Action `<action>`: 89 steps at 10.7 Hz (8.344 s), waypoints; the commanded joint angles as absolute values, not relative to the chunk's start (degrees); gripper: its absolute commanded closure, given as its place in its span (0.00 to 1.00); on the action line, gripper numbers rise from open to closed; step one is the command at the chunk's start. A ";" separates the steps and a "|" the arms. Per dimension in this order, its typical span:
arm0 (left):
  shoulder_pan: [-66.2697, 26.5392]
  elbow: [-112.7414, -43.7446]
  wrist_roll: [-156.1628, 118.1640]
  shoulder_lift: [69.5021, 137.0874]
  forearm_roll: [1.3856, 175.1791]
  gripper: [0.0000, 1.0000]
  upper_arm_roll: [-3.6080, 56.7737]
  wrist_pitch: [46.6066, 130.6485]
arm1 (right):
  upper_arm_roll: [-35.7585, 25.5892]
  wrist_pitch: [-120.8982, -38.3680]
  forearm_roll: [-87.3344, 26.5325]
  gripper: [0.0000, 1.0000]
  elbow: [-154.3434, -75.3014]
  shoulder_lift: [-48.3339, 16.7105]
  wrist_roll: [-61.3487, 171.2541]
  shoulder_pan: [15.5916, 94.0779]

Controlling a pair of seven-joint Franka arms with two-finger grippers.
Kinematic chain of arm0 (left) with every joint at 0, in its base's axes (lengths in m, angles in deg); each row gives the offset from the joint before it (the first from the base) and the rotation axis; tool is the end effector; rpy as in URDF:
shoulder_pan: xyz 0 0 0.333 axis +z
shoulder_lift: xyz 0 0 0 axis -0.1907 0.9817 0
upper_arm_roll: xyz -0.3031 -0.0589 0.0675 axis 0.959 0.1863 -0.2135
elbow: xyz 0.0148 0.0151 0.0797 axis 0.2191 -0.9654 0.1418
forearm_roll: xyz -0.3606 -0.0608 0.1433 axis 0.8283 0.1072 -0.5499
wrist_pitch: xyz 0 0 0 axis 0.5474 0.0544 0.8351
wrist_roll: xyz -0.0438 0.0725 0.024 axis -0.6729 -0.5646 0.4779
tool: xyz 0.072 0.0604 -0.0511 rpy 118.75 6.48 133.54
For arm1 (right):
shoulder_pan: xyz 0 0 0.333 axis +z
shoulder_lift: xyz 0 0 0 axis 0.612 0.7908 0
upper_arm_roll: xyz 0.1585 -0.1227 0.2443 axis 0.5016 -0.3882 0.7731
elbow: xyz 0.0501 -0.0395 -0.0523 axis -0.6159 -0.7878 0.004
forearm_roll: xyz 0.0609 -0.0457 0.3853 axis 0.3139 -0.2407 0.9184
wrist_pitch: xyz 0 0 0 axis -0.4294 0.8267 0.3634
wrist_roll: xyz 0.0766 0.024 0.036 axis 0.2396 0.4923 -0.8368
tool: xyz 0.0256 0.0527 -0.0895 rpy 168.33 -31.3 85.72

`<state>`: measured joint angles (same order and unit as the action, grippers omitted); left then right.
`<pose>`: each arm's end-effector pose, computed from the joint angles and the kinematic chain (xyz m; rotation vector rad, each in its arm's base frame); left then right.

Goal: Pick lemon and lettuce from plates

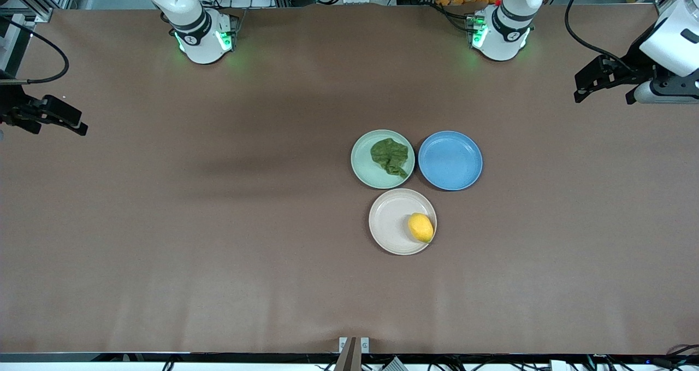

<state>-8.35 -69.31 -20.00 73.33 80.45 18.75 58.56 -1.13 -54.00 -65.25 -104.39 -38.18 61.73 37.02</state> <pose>0.5199 -0.0773 0.6550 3.1335 -0.0644 0.0124 0.5605 -0.0176 0.6264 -3.1040 0.1067 -0.0060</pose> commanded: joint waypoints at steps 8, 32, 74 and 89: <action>-8.53 -67.92 -20.88 76.17 80.26 0.00 18.45 57.24 | -1.39 -54.63 -65.92 0.00 -105.19 -37.53 61.30 37.03; -30.50 -63.70 18.94 121.52 68.66 0.00 17.49 103.91 | -1.48 -91.01 -83.22 0.00 -82.80 13.69 145.64 94.33; -9.86 -93.93 -0.29 91.21 77.89 1.00 17.49 95.56 | -2.27 -63.48 -65.31 1.00 -92.43 -5.45 62.45 37.83; 0.09 -84.97 -12.97 108.52 66.72 0.00 17.75 109.98 | -3.41 -90.14 -66.02 0.45 -106.59 1.42 62.36 36.86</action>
<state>2.02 -86.94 -13.50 107.31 67.47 17.81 110.06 -3.90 -89.65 -65.35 -104.99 3.08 62.94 37.22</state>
